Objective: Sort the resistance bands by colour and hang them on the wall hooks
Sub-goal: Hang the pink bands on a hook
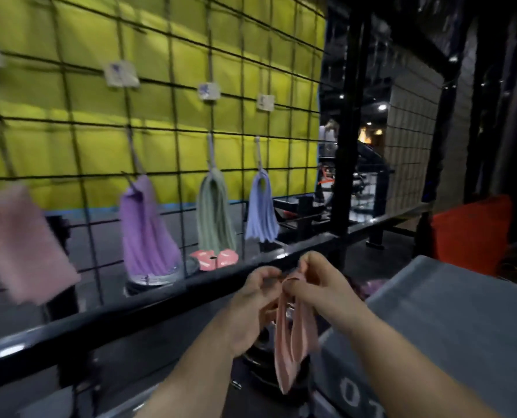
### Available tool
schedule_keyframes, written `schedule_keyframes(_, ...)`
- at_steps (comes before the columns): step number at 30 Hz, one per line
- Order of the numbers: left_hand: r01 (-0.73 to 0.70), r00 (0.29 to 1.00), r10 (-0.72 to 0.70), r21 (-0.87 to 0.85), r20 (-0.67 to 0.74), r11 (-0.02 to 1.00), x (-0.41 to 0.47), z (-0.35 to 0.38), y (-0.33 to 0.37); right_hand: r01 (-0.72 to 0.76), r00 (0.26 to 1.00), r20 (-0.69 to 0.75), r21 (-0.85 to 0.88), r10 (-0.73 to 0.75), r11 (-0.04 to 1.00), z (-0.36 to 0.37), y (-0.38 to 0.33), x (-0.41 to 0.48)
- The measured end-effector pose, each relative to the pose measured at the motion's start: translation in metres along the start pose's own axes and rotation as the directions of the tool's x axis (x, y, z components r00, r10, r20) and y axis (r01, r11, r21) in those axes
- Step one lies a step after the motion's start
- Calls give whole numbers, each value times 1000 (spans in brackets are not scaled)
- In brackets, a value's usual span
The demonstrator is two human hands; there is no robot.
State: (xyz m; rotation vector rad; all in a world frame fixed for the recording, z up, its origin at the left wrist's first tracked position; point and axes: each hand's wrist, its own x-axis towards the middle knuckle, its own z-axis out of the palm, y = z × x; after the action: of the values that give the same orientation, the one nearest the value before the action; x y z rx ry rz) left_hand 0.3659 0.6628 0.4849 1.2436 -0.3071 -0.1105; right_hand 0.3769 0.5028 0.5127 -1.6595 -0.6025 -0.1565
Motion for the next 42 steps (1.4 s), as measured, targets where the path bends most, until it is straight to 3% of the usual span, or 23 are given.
schedule_keyframes(5,-167,981,177,126,-77,978,-45,-43,43,42,991,122,135,-58,990,62,-36,20)
schedule_keyframes(12,-331,879,410,306,-244,893,-125,-84,108,114,922,329,273,-204,955,147,-97,37)
schedule_keyframes(18,-453,669,626,447,-402,772,-177,-108,157,217,831,463,239,-307,947,205,-141,49)
schedule_keyframes(21,-553,577,720,465,-385,691,-191,-116,180,259,803,489,232,-342,938,221,-161,58)
schedule_keyframes(29,-447,279,847,719,-453,532,-185,-125,219,346,807,448,167,-384,923,251,-201,87)
schedule_keyframes(35,-398,266,839,738,-475,545,-162,-136,221,334,859,362,142,-363,932,263,-197,102)
schedule_keyframes(39,-318,207,854,793,-476,519,-159,-139,215,333,880,339,62,-334,941,265,-179,109)
schedule_keyframes(42,-218,211,840,814,-499,538,-157,-145,210,326,884,336,57,-326,944,266,-171,111)
